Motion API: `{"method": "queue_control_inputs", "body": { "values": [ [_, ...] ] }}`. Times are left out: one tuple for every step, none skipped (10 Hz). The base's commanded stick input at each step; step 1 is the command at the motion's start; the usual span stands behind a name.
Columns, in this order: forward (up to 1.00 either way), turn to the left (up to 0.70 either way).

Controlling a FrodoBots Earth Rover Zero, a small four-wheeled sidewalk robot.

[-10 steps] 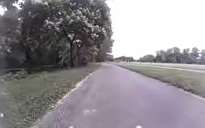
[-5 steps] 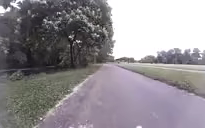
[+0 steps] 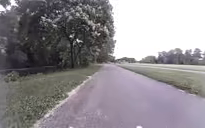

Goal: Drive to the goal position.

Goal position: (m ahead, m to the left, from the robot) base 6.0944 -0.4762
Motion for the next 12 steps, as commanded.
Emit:
{"method": "queue_control_inputs", "body": {
  "values": [
    [0.70,0.03],
    [0.70,0.00],
    [0.70,0.00],
    [0.70,0.00],
    [0.70,0.00],
    [0.70,0.00],
    [0.70,0.00],
    [0.70,0.00],
    [0.70,0.00],
    [0.70,0.00],
    [0.70,0.00],
    [0.70,0.00]
  ]
}}
